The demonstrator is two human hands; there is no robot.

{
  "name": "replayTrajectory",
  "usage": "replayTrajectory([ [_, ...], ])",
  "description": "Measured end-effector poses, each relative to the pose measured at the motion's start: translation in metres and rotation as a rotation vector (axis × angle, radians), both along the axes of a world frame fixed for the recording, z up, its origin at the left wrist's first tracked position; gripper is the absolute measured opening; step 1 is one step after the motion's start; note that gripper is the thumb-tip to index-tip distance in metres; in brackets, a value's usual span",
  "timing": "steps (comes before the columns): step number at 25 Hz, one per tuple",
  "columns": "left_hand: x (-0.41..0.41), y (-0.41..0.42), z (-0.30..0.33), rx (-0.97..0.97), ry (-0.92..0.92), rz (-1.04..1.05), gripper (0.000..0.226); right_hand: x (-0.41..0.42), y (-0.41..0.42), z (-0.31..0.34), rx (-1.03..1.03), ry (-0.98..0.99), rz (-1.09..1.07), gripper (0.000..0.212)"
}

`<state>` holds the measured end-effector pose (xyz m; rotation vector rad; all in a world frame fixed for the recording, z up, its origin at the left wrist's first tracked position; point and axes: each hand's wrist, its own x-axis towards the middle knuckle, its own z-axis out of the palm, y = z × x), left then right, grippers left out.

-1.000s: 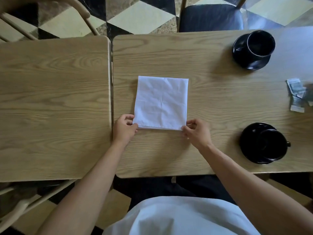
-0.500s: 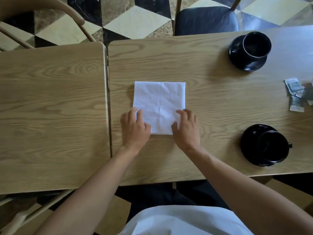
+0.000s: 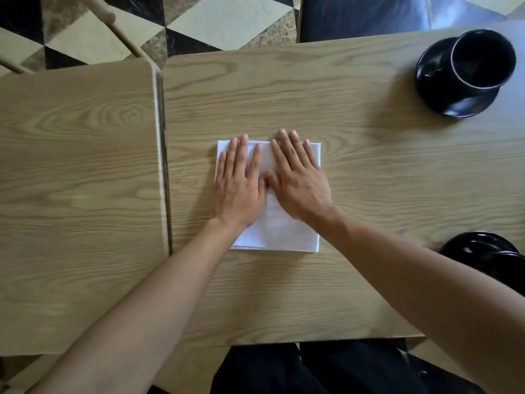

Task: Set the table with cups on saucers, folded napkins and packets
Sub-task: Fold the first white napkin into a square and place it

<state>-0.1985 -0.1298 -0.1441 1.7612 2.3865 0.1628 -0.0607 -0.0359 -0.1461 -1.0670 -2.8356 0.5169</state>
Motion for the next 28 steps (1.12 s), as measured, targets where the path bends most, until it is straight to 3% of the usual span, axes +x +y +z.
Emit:
replayTrajectory([
  [3, -0.003, -0.003, -0.001, -0.058, 0.045, 0.04, 0.067, 0.01, 0.002, -0.006, 0.016, -0.054, -0.043, 0.078],
  [8, 0.0, -0.002, 0.003, -0.15, 0.059, 0.095, 0.079, 0.015, 0.006, -0.003, 0.01, -0.1, -0.093, 0.085],
  [11, -0.006, 0.002, 0.013, -0.161, 0.016, 0.092, 0.076, 0.025, 0.015, 0.003, -0.036, -0.069, -0.141, 0.074],
  [14, -0.033, 0.019, 0.032, -0.072, -0.007, 0.059, 0.06, 0.029, 0.029, 0.019, -0.039, 0.008, -0.205, 0.055],
  [16, -0.058, 0.036, 0.044, -0.12, -0.047, 0.061, 0.053, 0.026, 0.041, 0.028, -0.049, -0.02, -0.239, 0.051],
  [19, -0.079, 0.055, 0.055, -0.279, -0.147, 0.064, 0.03, 0.023, 0.058, 0.036, -0.166, -0.086, -0.231, 0.05],
  [22, -0.087, 0.061, 0.064, -0.328, -0.278, 0.064, 0.01, 0.026, 0.072, 0.04, -0.333, -0.037, -0.198, 0.032],
  [25, -0.095, 0.049, 0.073, -0.311, -0.493, 0.173, 0.013, 0.038, 0.072, 0.044, -0.499, 0.051, -0.203, 0.02],
  [28, -0.096, 0.028, 0.074, -0.203, -0.782, 0.362, 0.028, 0.05, 0.06, 0.048, -0.65, 0.158, -0.32, 0.035],
])
